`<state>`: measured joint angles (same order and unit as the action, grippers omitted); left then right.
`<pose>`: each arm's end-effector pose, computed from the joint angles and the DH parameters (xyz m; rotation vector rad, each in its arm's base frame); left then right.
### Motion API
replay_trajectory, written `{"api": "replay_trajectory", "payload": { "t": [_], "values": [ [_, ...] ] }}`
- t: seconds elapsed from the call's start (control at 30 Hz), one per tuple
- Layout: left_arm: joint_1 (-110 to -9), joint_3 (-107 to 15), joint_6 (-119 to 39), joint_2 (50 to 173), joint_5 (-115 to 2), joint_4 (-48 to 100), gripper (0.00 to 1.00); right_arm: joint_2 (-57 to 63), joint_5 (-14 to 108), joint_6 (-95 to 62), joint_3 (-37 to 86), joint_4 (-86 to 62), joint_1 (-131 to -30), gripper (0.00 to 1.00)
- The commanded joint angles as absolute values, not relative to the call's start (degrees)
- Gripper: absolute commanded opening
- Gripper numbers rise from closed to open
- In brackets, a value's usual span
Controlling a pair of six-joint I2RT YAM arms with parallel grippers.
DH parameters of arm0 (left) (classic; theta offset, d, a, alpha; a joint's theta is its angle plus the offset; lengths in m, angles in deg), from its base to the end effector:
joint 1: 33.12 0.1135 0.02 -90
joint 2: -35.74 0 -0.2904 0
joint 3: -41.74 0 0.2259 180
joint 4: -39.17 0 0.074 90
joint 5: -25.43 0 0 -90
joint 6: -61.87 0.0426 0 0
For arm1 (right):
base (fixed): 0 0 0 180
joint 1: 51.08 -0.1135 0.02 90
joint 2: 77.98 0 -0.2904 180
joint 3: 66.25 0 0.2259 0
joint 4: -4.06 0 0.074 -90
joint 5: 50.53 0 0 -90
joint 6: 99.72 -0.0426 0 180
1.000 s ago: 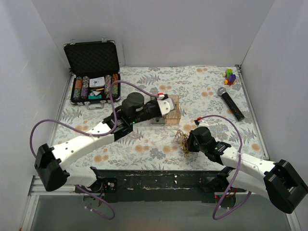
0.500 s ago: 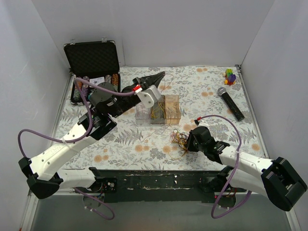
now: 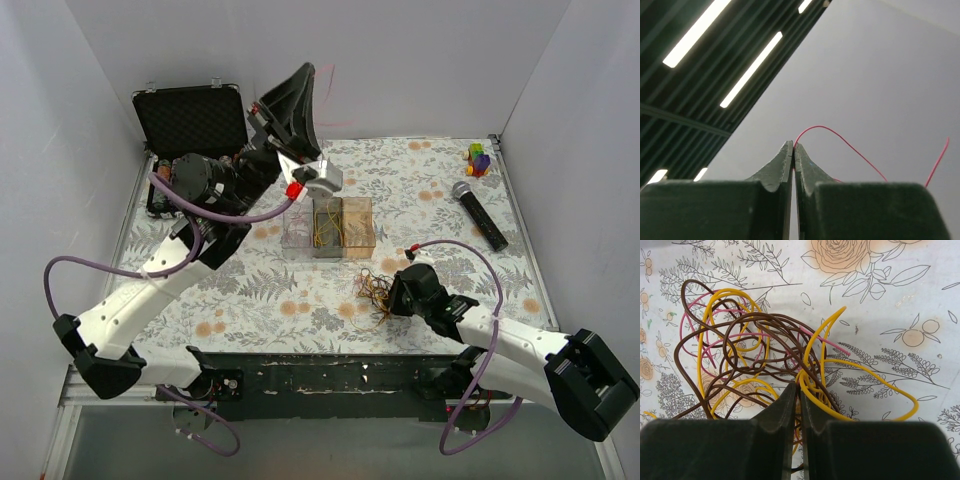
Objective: Untangle the cables
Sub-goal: Untie the cable.
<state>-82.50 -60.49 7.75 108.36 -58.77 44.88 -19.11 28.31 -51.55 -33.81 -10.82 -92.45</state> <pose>0.1430 -0.1733 0.5695 0.7167 0.6403 -0.2656 0.1249 0.0990 0.1851 0.1124 2.3309 0.5300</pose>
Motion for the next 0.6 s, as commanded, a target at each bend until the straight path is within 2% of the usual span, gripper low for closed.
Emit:
{"api": "replay_trajectory", "payload": {
  "t": [0.0,0.17,0.57],
  "values": [
    [-76.55,-65.41,15.56,111.85,-59.56,54.26,0.00,-19.62,28.22,-51.21,-35.47,-14.15,-92.57,0.15],
    [-70.83,-70.25,8.54,115.10,-59.92,54.53,0.00,-19.98,28.39,-51.21,-35.64,-14.15,-92.48,0.15],
    [-69.42,-62.70,6.42,116.25,-56.22,58.40,0.00,-20.50,28.31,-51.30,-35.47,-14.41,-92.48,0.15]
  ]
}}
